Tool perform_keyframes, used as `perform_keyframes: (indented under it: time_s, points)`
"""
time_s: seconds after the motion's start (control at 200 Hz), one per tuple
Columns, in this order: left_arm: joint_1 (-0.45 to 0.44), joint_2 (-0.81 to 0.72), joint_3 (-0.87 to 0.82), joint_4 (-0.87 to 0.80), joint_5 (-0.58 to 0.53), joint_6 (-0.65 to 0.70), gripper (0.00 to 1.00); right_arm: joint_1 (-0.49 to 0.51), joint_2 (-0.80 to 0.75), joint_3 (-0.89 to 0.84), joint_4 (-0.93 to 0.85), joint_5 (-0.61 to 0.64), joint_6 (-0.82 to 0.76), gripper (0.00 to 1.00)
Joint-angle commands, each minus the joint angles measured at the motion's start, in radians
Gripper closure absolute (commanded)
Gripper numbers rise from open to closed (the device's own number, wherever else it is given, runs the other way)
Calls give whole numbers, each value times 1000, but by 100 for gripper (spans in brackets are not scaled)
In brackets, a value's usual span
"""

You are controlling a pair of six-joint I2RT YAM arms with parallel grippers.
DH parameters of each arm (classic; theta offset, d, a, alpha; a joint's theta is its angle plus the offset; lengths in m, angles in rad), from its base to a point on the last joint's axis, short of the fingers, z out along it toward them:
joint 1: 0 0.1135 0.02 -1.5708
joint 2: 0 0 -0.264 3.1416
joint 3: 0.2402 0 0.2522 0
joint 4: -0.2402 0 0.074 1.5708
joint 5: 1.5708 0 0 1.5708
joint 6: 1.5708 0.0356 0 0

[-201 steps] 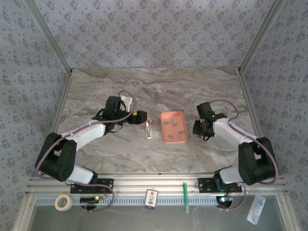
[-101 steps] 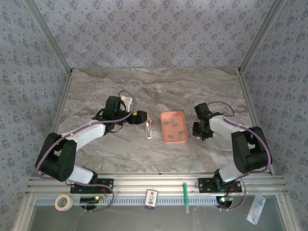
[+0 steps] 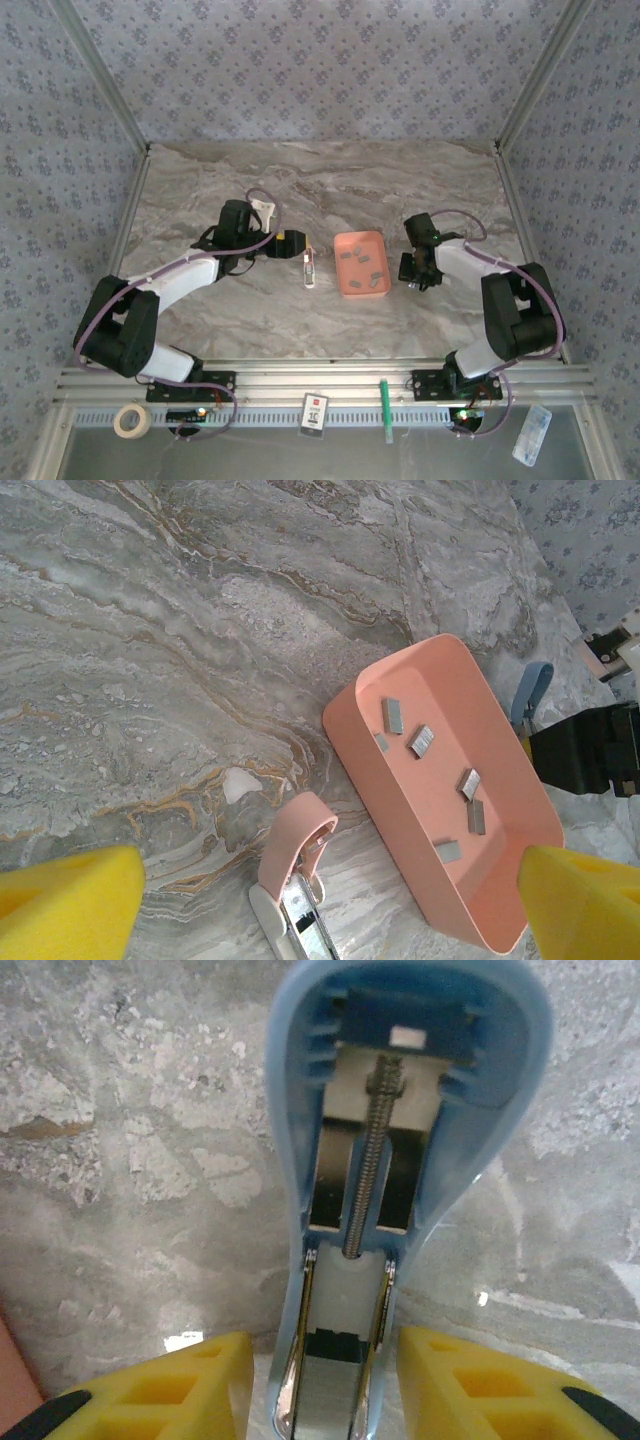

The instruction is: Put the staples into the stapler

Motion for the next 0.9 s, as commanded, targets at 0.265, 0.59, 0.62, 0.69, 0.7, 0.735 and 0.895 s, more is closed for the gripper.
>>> perform_keyframes:
  time_s: [0.265,0.59,0.62,0.69,0.7,0.735,0.895]
  points:
    - [-7,31,63,31,38,-8,5,-74,-164,26,-72,-114,-10,52]
    - [-10,124,90,39,66,14,10,-9,-200,77,-55,-143,-21,54]
    - [-9,138,96,44,74,16,12,-4,-205,76,-58,-140,-19,54]
    - [-11,161,110,51,87,16,14,-8,-216,74,-69,-155,-10,54]
    - [-12,163,113,51,87,17,14,-12,-218,74,-73,-155,-9,54]
    - [-15,169,121,54,87,19,14,-25,-225,74,-80,-149,-7,53]
    - [-27,189,184,9,83,43,13,-137,-247,72,-113,-148,-10,47]
